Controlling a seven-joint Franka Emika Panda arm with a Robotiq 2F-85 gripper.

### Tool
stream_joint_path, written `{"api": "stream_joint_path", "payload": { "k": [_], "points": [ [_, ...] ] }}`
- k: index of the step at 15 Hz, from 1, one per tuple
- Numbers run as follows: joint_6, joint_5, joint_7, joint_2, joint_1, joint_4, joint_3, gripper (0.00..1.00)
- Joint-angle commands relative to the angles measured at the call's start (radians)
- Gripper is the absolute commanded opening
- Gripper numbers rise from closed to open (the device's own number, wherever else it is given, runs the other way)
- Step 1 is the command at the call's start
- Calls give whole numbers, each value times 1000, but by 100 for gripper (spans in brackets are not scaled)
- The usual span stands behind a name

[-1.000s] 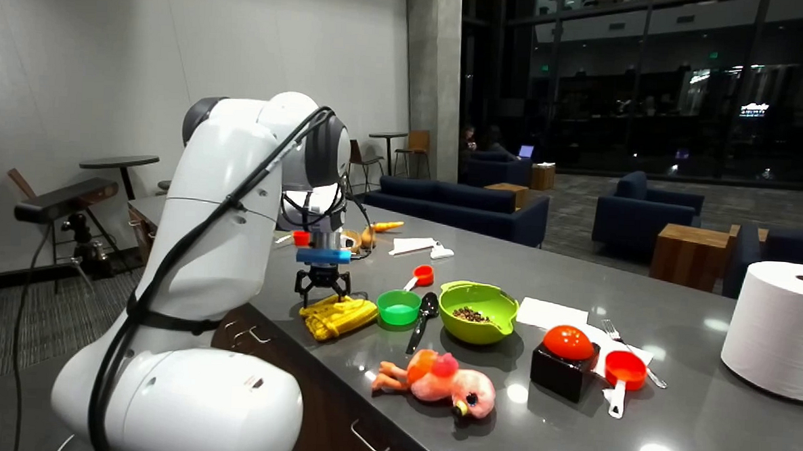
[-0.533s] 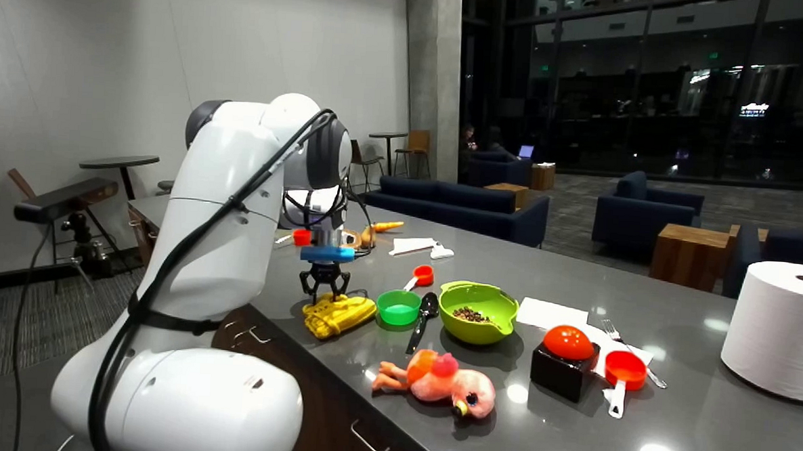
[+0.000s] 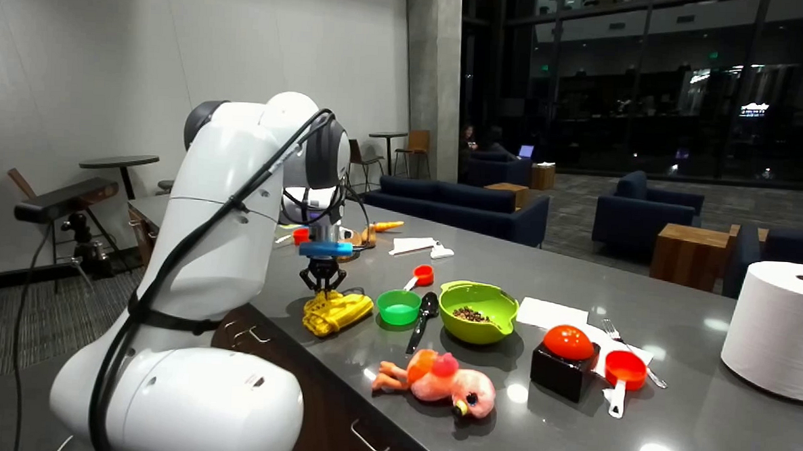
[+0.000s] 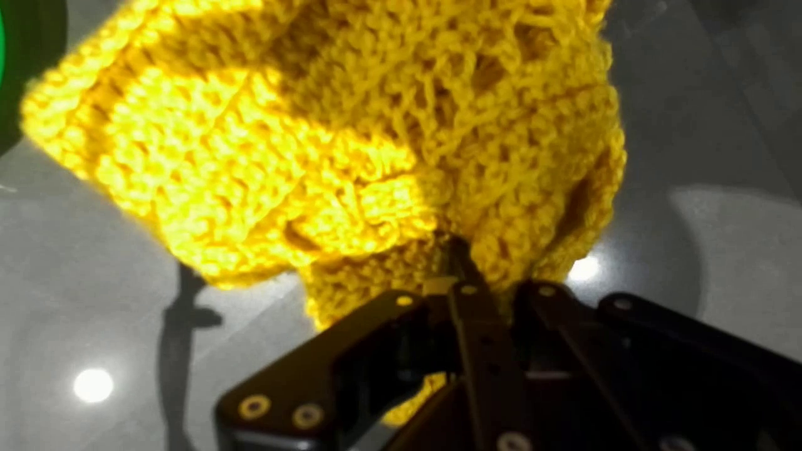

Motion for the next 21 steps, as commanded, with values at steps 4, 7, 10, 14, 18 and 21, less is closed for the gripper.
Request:
{"api": "stream_joint_path", "payload": {
  "k": [4, 7, 10, 14, 18, 21],
  "points": [
    [-98, 1, 70, -29, 7, 50, 1, 2],
    [-131, 16, 96, -44, 1, 75, 3, 2],
    [-172, 30, 131, -54, 3, 118, 4, 2],
    [-246, 42, 171, -44, 19, 218, 4, 2],
    [-306, 35, 219, -26, 48, 323, 2, 2],
    [-357, 31, 243, -7, 77, 416, -1, 2]
  ]
}}
